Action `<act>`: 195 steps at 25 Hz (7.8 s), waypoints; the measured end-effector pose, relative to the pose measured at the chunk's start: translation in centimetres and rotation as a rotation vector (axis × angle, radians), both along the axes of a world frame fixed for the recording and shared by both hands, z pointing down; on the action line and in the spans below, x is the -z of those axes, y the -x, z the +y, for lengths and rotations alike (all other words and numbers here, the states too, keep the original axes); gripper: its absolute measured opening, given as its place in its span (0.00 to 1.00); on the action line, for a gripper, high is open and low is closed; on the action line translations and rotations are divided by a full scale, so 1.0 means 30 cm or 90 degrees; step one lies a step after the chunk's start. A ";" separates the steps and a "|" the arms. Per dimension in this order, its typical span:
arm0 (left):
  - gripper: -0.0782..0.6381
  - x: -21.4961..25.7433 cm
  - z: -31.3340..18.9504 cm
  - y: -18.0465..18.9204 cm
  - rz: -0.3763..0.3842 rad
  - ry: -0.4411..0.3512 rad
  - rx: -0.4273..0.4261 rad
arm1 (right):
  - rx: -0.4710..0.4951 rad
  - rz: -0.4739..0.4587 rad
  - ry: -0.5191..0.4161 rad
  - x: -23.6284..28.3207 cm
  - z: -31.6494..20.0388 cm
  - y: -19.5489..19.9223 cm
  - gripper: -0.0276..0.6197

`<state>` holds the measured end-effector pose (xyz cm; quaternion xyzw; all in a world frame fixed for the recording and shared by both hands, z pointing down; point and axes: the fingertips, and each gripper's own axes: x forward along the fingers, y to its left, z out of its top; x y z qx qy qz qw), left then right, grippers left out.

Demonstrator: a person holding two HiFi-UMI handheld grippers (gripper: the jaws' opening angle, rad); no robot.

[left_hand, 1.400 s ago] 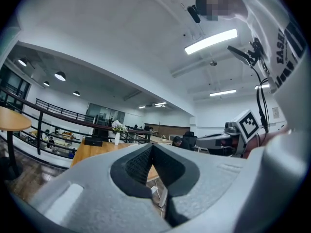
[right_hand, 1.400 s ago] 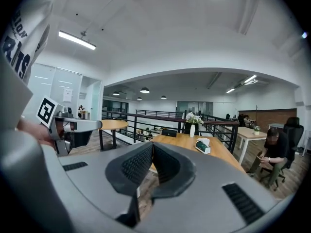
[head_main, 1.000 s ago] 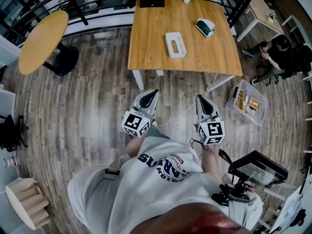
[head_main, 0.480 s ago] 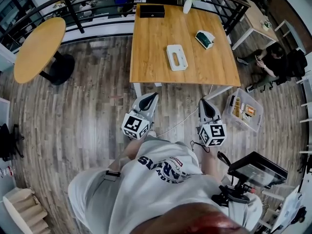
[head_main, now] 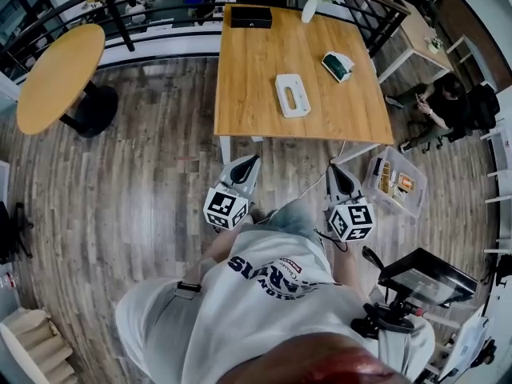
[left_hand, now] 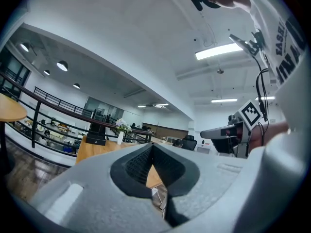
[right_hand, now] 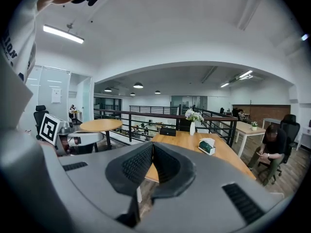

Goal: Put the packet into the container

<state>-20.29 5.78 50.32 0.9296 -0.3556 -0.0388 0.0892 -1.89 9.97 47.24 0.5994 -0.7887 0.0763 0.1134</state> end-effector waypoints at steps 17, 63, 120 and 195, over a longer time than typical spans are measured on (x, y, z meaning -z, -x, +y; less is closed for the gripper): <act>0.10 -0.062 -0.073 0.258 -0.038 0.016 0.172 | 0.147 -0.089 0.031 -0.112 -0.267 0.202 0.06; 0.10 0.047 -1.119 -0.723 -0.087 0.012 0.077 | 0.180 -0.163 0.059 -0.253 -1.379 -0.670 0.05; 0.10 0.382 -1.388 -0.422 -0.048 -0.116 0.156 | 0.102 -0.148 -0.019 0.024 -1.602 -0.584 0.05; 0.10 0.099 -1.044 -0.180 -0.057 0.057 0.372 | 0.153 0.329 0.406 -0.653 -2.531 -0.907 0.83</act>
